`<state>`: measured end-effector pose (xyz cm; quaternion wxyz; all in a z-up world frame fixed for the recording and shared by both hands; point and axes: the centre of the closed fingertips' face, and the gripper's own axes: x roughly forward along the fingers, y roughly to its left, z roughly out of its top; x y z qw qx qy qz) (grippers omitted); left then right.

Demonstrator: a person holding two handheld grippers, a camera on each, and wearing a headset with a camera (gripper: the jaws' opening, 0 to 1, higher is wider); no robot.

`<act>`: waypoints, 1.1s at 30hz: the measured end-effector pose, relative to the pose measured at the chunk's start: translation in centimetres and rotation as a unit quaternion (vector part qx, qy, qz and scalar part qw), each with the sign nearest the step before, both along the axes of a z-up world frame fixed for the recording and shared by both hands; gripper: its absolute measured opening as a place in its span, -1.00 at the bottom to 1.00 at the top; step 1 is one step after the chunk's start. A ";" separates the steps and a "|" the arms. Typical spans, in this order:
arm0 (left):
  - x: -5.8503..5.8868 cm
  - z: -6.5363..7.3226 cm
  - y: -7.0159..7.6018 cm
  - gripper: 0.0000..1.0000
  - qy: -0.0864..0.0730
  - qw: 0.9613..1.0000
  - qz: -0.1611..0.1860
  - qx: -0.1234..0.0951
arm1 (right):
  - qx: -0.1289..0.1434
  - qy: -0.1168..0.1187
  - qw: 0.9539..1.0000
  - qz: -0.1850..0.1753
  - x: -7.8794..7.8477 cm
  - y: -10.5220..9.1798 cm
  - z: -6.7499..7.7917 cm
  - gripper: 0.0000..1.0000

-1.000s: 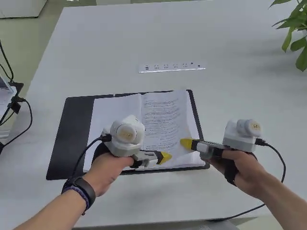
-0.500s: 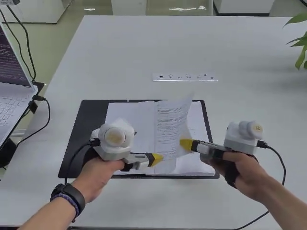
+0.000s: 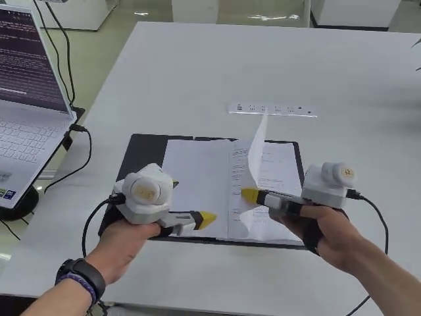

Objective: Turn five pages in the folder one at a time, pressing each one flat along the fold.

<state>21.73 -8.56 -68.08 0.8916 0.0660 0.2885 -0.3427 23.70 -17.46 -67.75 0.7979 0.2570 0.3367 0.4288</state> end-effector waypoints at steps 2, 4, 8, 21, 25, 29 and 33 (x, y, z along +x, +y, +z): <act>0.0 0.2 0.7 0.39 -0.002 1.000 0.005 0.000 | 0.001 0.001 1.000 0.003 0.0 0.5 0.0 -1.00; -0.1 0.3 1.3 0.39 -0.004 1.000 0.010 -0.001 | 0.001 0.001 1.000 0.006 0.0 1.0 0.1 -1.00; -0.3 0.4 2.5 0.39 -0.007 1.000 0.018 -0.002 | -0.001 0.000 1.000 0.014 -0.1 2.1 0.3 -1.00; -1.0 1.0 6.0 0.41 -0.016 0.999 0.046 -0.009 | -0.008 0.008 0.998 0.058 -0.8 6.9 -0.1 -1.00; -1.2 1.4 7.4 0.42 -0.020 0.998 0.059 -0.013 | -0.012 0.014 0.997 0.073 -1.0 8.4 -0.6 -1.00; -1.6 1.6 8.8 0.42 -0.022 0.997 0.071 -0.011 | -0.013 0.021 0.996 0.089 -1.4 10.0 -1.2 -1.00; -2.3 1.7 10.4 0.42 -0.021 0.996 0.089 -0.017 | -0.014 0.032 0.994 0.100 -1.7 11.3 -1.9 -1.00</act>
